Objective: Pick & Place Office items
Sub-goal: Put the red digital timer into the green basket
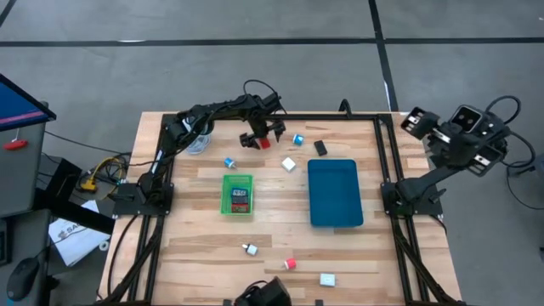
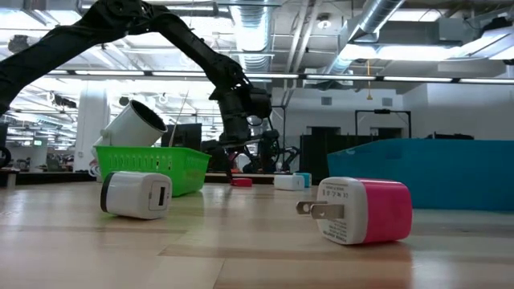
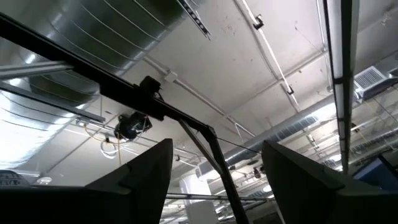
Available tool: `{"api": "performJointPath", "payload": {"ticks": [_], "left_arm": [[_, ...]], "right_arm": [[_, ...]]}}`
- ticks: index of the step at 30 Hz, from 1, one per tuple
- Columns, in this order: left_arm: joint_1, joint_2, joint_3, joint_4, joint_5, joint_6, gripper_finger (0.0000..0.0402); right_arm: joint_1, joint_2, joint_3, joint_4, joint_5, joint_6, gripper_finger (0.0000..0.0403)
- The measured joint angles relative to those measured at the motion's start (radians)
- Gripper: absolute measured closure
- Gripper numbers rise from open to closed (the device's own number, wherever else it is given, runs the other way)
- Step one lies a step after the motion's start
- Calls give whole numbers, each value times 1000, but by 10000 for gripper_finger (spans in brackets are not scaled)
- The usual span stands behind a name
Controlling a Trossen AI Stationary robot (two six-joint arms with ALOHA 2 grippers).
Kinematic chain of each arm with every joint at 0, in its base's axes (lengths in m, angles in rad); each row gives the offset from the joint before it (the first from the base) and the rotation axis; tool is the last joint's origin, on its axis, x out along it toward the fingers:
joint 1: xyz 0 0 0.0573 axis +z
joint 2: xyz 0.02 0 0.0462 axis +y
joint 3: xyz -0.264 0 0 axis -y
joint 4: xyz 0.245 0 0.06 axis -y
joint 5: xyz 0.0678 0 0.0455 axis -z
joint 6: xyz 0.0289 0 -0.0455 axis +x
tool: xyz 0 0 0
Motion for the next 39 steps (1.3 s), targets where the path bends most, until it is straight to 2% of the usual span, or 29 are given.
{"api": "performJointPath", "payload": {"ticks": [3, 9, 27, 39], "left_arm": [[0, 0, 0, -13, -4, -43, 23], [0, -5, 0, -23, -90, -120, 23], [0, -5, 0, -94, -155, -125, 26], [-9, -5, 0, -75, -157, -141, 100]], "right_arm": [[0, -25, 0, 1, -22, 5, 163], [0, -62, 0, 1, -68, 7, 163], [0, -72, 0, -4, -133, 7, 163], [0, -71, 0, -4, -155, 7, 163]]}}
